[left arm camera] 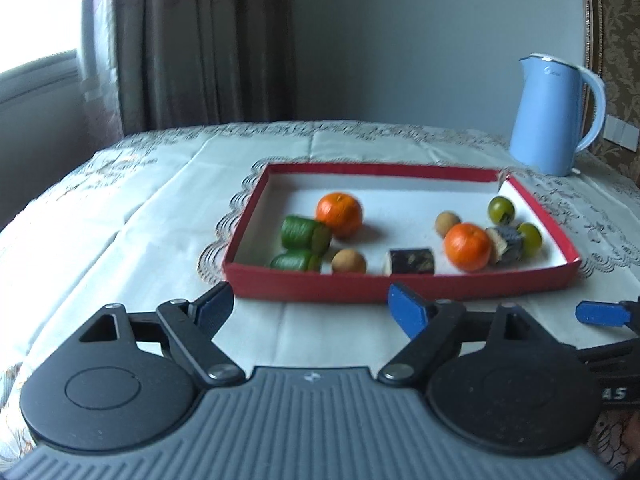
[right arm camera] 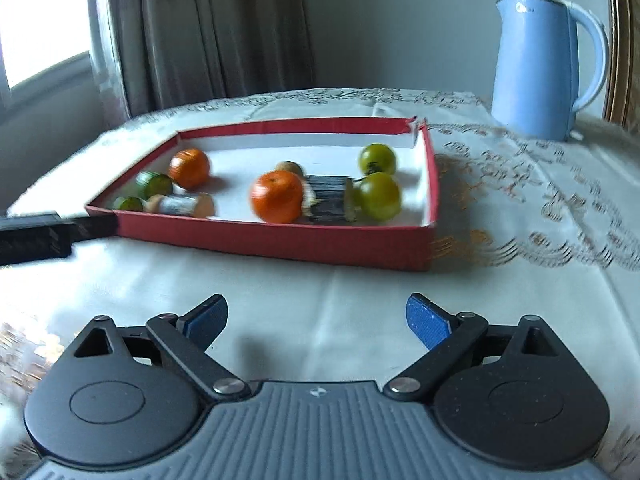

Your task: Organize fruits

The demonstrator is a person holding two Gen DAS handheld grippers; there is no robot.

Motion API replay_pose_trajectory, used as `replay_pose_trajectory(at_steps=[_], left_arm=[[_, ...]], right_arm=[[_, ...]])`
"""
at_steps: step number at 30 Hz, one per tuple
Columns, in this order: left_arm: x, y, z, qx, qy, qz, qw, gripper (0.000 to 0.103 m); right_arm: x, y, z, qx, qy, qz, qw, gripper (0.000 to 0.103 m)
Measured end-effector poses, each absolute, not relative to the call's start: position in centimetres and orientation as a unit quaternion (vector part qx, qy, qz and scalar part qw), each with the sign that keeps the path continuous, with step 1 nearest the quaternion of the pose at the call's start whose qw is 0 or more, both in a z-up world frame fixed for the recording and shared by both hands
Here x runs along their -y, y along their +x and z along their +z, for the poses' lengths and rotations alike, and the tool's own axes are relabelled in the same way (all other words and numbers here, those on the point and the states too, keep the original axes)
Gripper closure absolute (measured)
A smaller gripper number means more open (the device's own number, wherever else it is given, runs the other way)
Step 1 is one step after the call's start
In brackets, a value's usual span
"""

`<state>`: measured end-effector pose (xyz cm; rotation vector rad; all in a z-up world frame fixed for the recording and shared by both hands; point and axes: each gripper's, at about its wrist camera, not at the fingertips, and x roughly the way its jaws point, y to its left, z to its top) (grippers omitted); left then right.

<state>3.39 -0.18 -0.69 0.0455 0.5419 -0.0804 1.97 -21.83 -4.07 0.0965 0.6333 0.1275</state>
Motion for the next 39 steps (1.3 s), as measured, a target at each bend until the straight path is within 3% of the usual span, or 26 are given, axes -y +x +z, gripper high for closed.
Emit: replay_pose_trajectory(at_steps=[21, 24, 39], left_arm=[[-0.8, 2.9, -2.7, -0.285, 0.030, -0.033, 0.957, 0.018], [-0.9, 2.9, -2.5, -0.291, 0.022, -0.041, 0.955, 0.010], [-0.2, 1.1, -0.8, -0.254, 0.032, -0.037, 0.966, 0.000]], right_arm=[[16.7, 1.4, -4.5, -0.309, 0.026, -0.001, 0.951, 0.002], [16.8, 1.4, -4.4, -0.307, 0.028, -0.001, 0.951, 0.002], [16.9, -0.9, -2.7, -0.265, 0.026, -0.025, 0.964, 0.002]])
